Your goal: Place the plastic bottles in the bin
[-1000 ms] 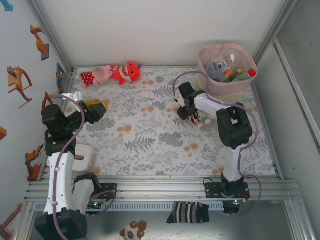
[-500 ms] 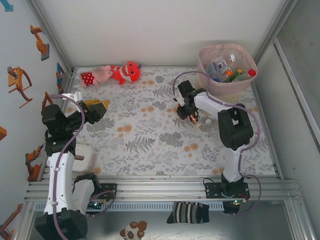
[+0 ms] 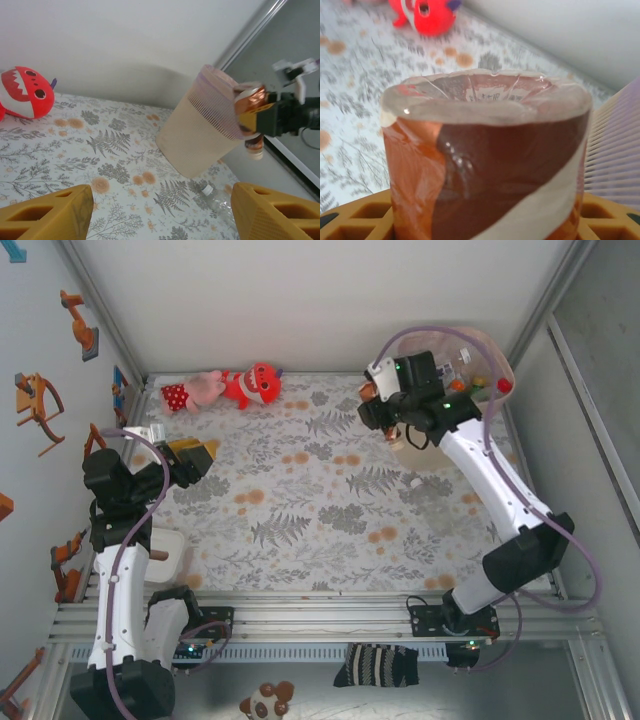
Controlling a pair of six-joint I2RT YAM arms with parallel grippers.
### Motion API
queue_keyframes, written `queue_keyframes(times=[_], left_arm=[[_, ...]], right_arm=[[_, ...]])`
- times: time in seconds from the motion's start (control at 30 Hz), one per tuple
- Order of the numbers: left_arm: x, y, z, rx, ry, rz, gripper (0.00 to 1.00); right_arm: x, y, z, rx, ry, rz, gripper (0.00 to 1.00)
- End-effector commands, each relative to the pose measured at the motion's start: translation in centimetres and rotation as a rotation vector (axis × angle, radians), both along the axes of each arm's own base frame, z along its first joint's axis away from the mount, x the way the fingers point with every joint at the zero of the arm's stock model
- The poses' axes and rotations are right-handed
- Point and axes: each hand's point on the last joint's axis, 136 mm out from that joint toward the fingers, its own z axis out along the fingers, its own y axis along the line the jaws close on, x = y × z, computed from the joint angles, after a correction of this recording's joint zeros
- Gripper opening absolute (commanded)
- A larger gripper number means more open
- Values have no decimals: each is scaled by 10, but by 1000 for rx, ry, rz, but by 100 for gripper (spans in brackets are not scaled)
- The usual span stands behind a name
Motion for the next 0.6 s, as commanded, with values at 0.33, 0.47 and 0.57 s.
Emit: queue_keyframes(times=[0.33,0.47,0.57], left_arm=[[-2,-1,4,18,-28,-6,73],[-2,-1,3,18,-25,-6,72],[-1,-1,2,18,-22,-6,73]], right_arm=[[44,-113,121,282,-199,-320,45],[75,-159,110,304,-178,-467,44],[94,-182,95,332,-139,-564,42]])
